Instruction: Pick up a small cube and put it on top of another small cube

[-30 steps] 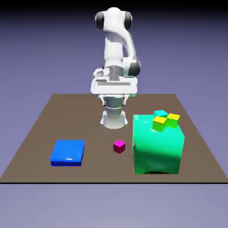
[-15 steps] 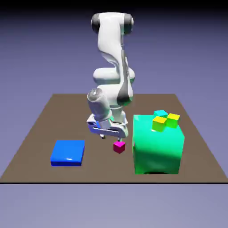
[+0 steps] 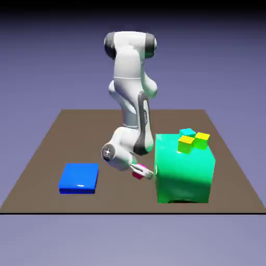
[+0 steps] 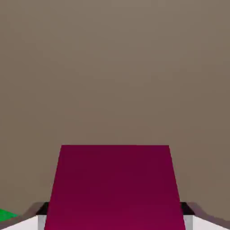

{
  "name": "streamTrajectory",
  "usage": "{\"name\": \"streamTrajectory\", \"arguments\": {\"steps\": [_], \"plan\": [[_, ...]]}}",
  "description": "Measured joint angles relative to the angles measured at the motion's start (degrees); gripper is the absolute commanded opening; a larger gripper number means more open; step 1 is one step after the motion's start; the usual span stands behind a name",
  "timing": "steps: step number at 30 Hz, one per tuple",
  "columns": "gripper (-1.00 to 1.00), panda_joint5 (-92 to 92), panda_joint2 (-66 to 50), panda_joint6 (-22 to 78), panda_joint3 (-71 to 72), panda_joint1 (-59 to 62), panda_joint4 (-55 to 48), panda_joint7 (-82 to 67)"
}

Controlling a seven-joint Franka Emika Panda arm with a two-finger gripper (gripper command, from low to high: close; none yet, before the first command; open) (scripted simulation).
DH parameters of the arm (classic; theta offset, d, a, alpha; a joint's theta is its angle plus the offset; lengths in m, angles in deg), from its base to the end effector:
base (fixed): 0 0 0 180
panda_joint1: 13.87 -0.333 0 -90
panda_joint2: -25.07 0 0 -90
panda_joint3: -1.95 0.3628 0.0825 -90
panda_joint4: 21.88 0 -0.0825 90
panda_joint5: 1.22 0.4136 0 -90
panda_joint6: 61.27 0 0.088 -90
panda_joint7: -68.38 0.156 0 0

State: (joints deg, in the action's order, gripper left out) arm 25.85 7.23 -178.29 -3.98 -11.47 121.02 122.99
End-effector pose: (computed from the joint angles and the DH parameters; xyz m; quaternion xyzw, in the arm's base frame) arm 0.3721 -0.0139 0.1191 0.6784 -0.6259 -0.3845 0.0133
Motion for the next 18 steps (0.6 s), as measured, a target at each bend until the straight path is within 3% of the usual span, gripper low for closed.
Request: {"name": "streamTrajectory", "arguments": {"steps": [8, 15, 18], "plan": [[-1.0, -4.16, 7.38, 6.51, 13.17, 9.8, -14.09, -0.34], [-1.0, 2.29, 13.89, 15.82, 26.72, 15.32, -25.81, 16.47], [-1.0, 5.33, 15.33, 18.62, 28.43, 15.42, -25.95, 23.96]]}}
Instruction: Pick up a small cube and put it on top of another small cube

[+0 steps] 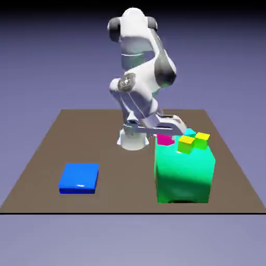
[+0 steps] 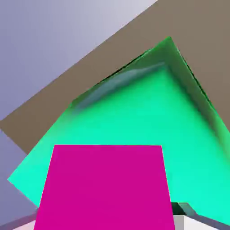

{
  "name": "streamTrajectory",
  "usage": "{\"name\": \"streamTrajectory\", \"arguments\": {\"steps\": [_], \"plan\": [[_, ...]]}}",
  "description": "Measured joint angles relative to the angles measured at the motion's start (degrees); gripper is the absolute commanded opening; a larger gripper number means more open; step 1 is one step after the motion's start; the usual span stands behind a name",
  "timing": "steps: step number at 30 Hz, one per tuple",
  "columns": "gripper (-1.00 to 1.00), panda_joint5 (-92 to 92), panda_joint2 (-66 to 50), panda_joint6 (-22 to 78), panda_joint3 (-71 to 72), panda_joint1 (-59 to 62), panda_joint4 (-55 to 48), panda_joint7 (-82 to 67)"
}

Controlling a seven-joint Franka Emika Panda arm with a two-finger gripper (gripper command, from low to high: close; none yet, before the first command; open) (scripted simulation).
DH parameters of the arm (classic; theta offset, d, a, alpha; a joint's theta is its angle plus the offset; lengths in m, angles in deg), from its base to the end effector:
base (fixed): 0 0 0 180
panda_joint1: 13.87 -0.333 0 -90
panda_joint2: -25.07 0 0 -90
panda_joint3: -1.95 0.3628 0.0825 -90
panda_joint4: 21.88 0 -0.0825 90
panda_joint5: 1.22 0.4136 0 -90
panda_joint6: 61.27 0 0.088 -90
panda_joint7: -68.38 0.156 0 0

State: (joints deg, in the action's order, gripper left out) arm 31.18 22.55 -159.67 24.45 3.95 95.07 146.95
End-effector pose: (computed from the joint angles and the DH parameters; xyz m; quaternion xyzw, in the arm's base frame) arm 0.5278 0.1179 0.4052 -0.6996 0.6372 0.3113 0.0873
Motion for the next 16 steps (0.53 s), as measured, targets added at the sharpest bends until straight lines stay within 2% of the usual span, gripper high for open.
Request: {"name": "streamTrajectory", "arguments": {"steps": [6, 9, 12, 13, 16], "plan": [[-1.0, 6.08, 2.82, 5.55, 3.29, 0.1, -0.09, 14.96], [-1.0, 6.48, 2.92, 5.86, 2.13, -2.77, 2.32, 16.74], [-1.0, 8.47, 2.02, -1.61, 3.99, -2.36, 8.36, 14.95], [1.0, 8.84, 1.85, -3.0, 4.35, -2.52, 9.49, 14.61], [1.0, 8.09, 2.15, -0.47, 3.74, -4.38, 7.48, 15.22]]}}
